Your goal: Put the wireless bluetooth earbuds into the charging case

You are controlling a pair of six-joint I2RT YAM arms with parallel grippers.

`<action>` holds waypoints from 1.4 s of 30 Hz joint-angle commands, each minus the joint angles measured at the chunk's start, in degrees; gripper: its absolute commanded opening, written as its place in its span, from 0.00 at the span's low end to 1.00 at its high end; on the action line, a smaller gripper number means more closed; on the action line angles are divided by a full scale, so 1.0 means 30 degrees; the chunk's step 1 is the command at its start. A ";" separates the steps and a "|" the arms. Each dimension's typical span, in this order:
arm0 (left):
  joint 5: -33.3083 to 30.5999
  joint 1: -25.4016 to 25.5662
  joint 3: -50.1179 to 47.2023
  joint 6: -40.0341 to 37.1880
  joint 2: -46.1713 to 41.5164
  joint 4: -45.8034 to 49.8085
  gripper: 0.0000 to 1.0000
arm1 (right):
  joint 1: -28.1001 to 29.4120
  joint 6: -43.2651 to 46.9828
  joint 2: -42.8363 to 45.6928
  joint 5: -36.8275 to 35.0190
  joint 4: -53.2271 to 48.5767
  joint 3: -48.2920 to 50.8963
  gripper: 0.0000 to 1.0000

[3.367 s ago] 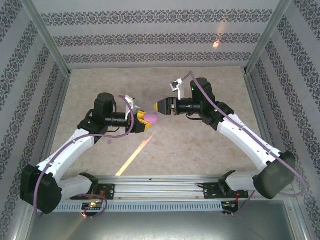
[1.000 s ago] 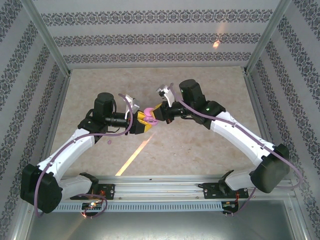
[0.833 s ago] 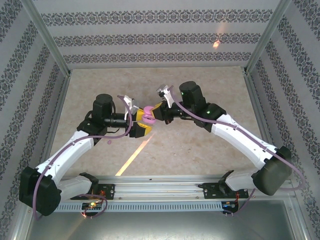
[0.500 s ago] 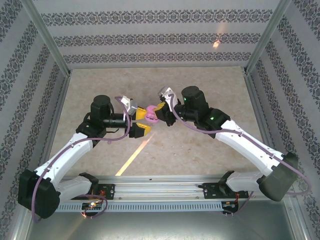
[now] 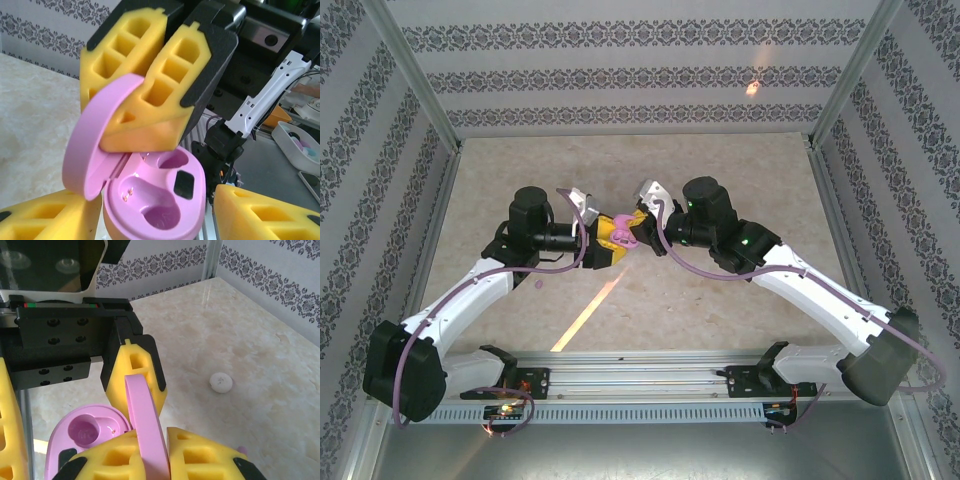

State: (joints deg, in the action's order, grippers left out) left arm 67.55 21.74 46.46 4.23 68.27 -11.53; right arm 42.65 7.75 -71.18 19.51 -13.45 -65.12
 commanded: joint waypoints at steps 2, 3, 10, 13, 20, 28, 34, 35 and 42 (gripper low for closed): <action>0.0767 0.0054 0.0142 0.0465 -0.0031 -0.1558 0.60 | 0.0297 0.0522 0.0376 0.0086 0.0317 0.0176 0.02; 0.0774 0.0049 0.0152 0.0488 -0.0074 -0.1597 0.60 | 0.0312 0.0523 0.0347 0.0140 0.0310 0.0146 0.02; 0.0920 0.0054 -0.0097 0.1318 0.0141 -0.2735 0.54 | 0.0310 0.0224 0.0314 0.0657 0.0265 0.0095 0.02; 0.1009 0.0094 -0.0053 0.1637 0.0272 -0.3132 0.50 | 0.0327 0.0144 0.0303 0.0712 0.0214 0.0133 0.02; 0.1068 0.0112 -0.0148 0.1516 0.0391 -0.3143 0.51 | 0.0328 0.0111 0.0150 0.0950 0.0121 0.0098 0.03; 0.1159 0.0196 0.0179 0.1092 0.0626 -0.2474 0.45 | 0.0331 0.0149 -0.0545 0.1594 -0.0379 -0.0433 0.03; 0.0713 0.0225 0.0160 0.0729 0.0363 -0.1892 0.31 | 0.0343 -0.0055 -0.0847 0.1933 -0.0443 -0.0631 0.05; 0.0582 0.0223 0.0110 0.0700 0.0274 -0.1855 0.29 | 0.0318 -0.0085 -0.0897 0.2017 -0.0521 -0.0675 0.06; -0.0189 0.0219 -0.0059 0.0800 -0.0156 -0.1593 0.19 | 0.0324 -0.0528 -0.1103 0.2429 -0.0613 -0.0792 0.16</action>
State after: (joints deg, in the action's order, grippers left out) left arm 68.62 21.63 45.95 7.99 69.67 -13.32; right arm 42.48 7.60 -72.93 21.32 -14.94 -66.39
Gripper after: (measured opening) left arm 0.379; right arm 0.156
